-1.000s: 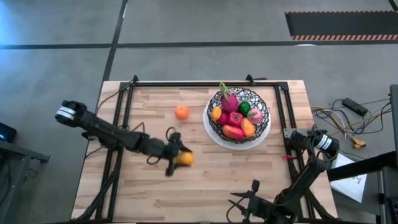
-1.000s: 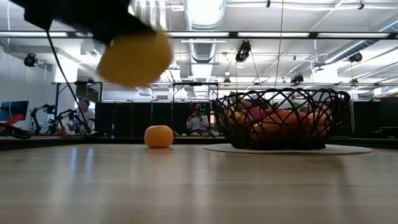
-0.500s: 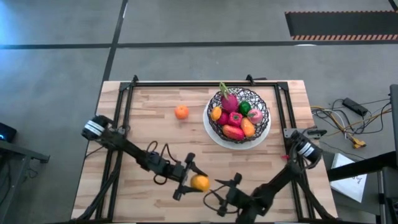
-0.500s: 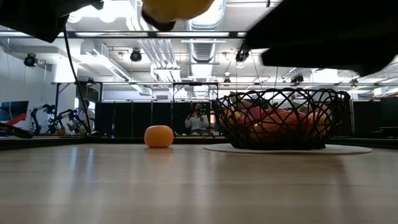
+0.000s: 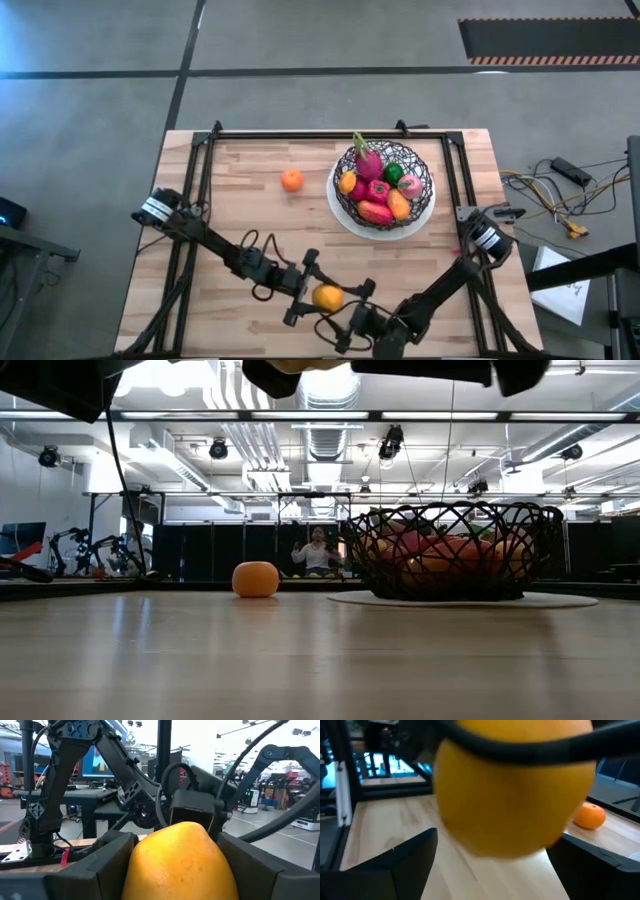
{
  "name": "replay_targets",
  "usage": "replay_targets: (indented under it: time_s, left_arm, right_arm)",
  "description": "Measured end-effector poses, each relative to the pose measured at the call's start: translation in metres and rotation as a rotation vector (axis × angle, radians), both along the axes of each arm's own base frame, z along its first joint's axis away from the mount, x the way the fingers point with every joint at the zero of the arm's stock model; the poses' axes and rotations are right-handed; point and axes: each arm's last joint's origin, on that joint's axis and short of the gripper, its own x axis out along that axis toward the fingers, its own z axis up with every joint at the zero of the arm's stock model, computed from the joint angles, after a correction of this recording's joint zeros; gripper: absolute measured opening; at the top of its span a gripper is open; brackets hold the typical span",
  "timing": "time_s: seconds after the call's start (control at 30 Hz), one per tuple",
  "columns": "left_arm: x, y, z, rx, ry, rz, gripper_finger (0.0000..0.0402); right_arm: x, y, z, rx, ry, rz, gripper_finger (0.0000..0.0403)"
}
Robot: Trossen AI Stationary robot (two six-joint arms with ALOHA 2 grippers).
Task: Build produce basket
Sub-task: Put the lemon into the black basket
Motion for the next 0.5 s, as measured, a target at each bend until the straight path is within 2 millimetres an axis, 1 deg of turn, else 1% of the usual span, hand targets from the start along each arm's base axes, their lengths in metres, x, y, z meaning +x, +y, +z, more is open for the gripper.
replay_targets:
  time_s: [0.13, 0.23, 0.37, 0.5]
  left_arm:
    - [-0.001, -0.002, 0.0, 0.036, -0.013, 0.003, 0.0258]
    - [-0.002, -0.002, 0.0, 0.038, -0.017, 0.002, 0.0259]
    - [-0.002, -0.002, 0.0, 0.048, -0.021, 0.003, 0.0259]
    - [-0.002, -0.003, -0.002, 0.061, -0.001, -0.008, 0.0259]
  right_arm:
    - [0.008, -0.005, 0.005, -0.003, -0.004, -0.02, 0.0346]
    - [0.011, -0.004, 0.009, -0.031, 0.003, -0.02, 0.0334]
    - [0.012, -0.003, 0.014, -0.057, 0.009, -0.018, 0.0306]
    - [0.012, -0.002, 0.014, -0.062, 0.012, -0.015, 0.0275]
